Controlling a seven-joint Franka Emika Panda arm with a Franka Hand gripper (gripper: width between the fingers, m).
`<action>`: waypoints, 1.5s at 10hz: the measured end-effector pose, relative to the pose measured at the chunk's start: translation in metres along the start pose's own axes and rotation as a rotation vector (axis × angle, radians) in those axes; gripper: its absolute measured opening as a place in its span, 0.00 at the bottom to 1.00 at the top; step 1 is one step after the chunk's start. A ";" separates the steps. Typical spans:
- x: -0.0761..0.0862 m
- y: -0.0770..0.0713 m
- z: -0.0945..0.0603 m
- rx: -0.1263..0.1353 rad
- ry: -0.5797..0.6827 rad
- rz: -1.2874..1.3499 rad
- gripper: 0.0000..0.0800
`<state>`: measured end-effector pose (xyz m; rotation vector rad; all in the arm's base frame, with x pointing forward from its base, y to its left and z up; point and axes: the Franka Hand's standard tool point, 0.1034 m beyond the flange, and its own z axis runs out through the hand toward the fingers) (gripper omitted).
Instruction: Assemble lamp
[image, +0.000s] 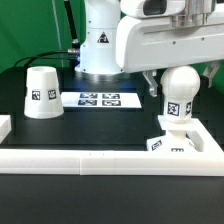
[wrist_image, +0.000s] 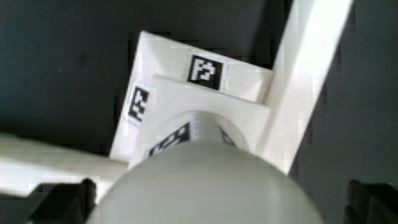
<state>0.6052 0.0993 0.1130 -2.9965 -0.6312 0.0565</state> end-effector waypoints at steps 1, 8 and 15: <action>0.002 0.001 -0.002 -0.006 0.002 -0.086 0.87; 0.004 0.005 -0.005 -0.029 -0.004 -0.538 0.87; 0.004 0.005 -0.005 -0.029 0.005 -0.334 0.72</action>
Offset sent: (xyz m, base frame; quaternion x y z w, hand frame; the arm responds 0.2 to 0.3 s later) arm 0.0068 0.0028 0.0034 -0.0005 0.0076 -0.2231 0.9748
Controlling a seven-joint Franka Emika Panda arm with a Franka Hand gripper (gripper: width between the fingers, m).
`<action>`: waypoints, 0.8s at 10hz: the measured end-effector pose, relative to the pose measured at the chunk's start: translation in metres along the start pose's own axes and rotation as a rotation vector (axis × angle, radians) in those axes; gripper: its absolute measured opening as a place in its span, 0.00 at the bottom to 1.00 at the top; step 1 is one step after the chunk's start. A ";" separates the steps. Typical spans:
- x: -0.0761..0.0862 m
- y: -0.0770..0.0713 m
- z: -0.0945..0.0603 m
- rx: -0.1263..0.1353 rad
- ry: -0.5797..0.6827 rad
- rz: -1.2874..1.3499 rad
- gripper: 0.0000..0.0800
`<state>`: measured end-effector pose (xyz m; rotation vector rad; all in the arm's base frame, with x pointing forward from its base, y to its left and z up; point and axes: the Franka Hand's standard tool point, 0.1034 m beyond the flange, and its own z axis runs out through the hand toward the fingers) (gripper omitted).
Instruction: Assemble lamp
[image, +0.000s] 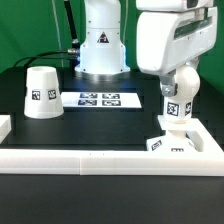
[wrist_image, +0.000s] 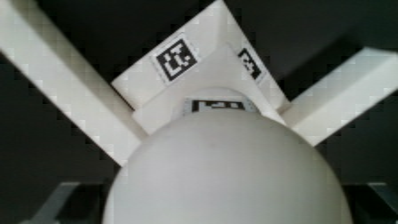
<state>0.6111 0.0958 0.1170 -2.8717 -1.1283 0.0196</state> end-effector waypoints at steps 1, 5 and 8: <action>0.000 0.000 0.000 0.001 0.002 0.077 0.72; 0.000 0.000 0.000 0.007 0.008 0.470 0.72; 0.000 0.000 0.001 0.018 0.010 0.743 0.73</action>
Offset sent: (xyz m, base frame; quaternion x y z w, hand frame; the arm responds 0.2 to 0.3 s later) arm -0.0085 0.0009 -0.0050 0.0141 0.0000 0.1842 0.9828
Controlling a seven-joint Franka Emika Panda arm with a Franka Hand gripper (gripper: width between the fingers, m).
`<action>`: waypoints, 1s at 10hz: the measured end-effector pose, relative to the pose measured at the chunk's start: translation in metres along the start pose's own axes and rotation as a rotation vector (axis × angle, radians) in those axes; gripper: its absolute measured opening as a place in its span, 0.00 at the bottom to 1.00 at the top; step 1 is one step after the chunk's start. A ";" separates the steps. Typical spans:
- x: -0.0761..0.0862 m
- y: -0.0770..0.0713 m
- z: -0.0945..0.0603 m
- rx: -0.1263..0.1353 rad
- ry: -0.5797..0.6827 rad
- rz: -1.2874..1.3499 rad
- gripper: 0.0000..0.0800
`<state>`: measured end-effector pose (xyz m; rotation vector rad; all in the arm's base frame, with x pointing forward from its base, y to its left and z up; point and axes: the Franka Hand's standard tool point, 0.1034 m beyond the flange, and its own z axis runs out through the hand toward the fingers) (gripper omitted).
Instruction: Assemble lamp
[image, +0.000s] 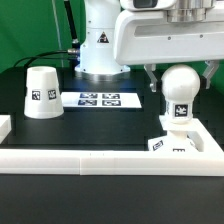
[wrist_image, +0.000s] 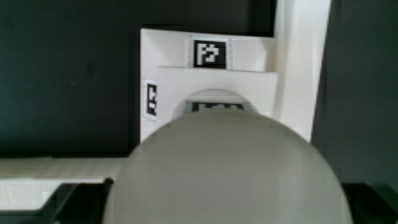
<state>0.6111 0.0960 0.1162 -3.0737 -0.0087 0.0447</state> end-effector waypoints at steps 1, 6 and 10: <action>0.000 -0.002 0.000 0.000 0.000 0.134 0.73; 0.000 -0.002 0.001 0.018 -0.017 0.631 0.73; 0.001 -0.003 0.002 0.017 -0.025 0.756 0.73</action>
Offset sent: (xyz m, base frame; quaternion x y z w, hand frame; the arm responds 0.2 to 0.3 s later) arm -0.0007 0.0069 -0.0043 0.0124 -0.0378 0.3455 0.9376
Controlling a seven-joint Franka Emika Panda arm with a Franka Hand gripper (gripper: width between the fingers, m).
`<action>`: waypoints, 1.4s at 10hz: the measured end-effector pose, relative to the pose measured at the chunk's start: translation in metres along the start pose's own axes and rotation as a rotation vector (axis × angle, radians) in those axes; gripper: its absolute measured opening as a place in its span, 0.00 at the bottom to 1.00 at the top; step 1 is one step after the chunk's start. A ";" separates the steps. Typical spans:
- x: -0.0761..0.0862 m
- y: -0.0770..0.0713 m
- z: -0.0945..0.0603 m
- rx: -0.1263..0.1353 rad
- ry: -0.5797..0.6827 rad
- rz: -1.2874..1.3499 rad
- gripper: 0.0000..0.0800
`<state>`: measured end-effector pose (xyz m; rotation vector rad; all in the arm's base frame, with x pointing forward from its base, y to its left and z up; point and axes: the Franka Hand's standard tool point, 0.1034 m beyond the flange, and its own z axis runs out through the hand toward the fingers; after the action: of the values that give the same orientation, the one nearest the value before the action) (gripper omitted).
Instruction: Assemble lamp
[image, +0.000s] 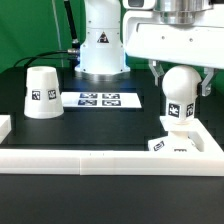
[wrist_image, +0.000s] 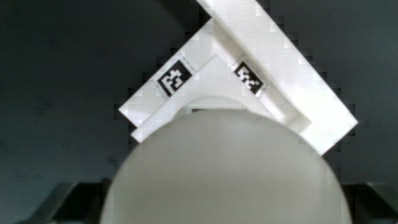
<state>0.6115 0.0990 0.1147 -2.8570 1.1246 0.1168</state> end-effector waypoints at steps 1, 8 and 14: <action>0.000 0.000 0.000 0.001 0.002 -0.047 0.84; 0.000 -0.002 0.000 -0.007 0.018 -0.668 0.87; -0.002 -0.005 0.000 -0.031 0.024 -1.172 0.87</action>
Offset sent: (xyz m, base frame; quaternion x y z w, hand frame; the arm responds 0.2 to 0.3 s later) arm 0.0045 0.0012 0.0003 -0.0155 0.0328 -0.3313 0.9428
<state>0.6139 0.1039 0.1153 -3.0093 -0.6447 0.0230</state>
